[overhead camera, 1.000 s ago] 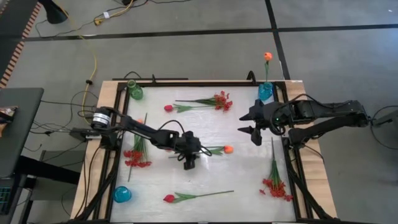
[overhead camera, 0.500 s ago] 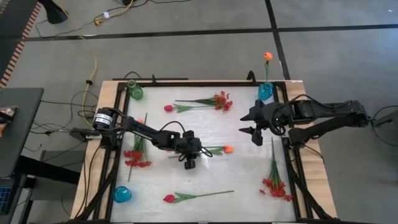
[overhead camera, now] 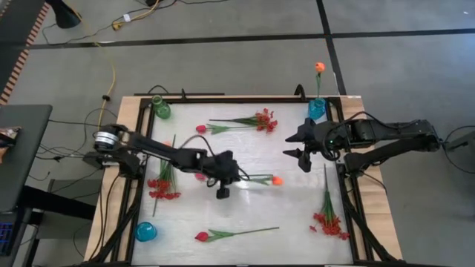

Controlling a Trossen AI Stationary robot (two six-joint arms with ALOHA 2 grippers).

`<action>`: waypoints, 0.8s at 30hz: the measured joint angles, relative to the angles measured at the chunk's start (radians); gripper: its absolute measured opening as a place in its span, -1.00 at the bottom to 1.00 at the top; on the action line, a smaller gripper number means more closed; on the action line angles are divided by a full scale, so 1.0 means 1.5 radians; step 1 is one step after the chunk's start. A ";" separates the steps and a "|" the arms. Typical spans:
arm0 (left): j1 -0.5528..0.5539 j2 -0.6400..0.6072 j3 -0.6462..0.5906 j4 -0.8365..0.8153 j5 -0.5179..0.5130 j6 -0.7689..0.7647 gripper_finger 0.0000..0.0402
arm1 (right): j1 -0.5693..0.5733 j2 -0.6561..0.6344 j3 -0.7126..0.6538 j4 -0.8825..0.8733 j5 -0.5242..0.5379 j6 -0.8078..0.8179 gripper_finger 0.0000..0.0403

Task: Sort flowers into vase by color
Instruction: Put the right orange tulip into the top blue vase

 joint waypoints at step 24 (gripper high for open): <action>0.158 -0.420 -0.005 -0.179 -0.154 0.095 -1.00 | -0.060 0.038 -0.001 0.119 0.085 0.054 0.24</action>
